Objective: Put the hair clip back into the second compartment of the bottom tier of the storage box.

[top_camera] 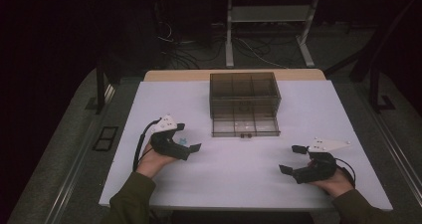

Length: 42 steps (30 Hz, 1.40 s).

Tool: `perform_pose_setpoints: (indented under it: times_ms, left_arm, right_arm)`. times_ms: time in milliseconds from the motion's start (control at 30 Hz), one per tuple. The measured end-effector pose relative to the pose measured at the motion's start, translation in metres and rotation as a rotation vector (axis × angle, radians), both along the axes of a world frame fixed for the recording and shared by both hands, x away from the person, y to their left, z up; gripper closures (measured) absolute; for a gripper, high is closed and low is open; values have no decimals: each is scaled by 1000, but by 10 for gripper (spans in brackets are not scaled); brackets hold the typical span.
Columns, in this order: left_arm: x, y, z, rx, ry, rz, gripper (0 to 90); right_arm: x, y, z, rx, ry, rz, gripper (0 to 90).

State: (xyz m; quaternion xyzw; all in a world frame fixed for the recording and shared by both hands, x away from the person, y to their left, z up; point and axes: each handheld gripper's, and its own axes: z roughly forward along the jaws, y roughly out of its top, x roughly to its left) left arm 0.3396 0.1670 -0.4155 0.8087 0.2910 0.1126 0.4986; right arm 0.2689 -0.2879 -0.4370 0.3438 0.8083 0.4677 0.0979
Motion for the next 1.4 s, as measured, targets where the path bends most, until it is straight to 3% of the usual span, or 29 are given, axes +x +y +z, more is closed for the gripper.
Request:
perform_pose_setpoints:
  times_ms: [400,1100,1400]
  left_arm:
    - [15,2,3,-5,-3,21,0]
    - [39,-2,4,6,-7,15,0]
    - [44,7,-1,9,10,29,64]
  right_arm:
    - [0,0,0,0,0,-1,89]
    - [0,0,-1,-5,-1,-1,89]
    - [-1,1,-2,-9,-2,10,89]
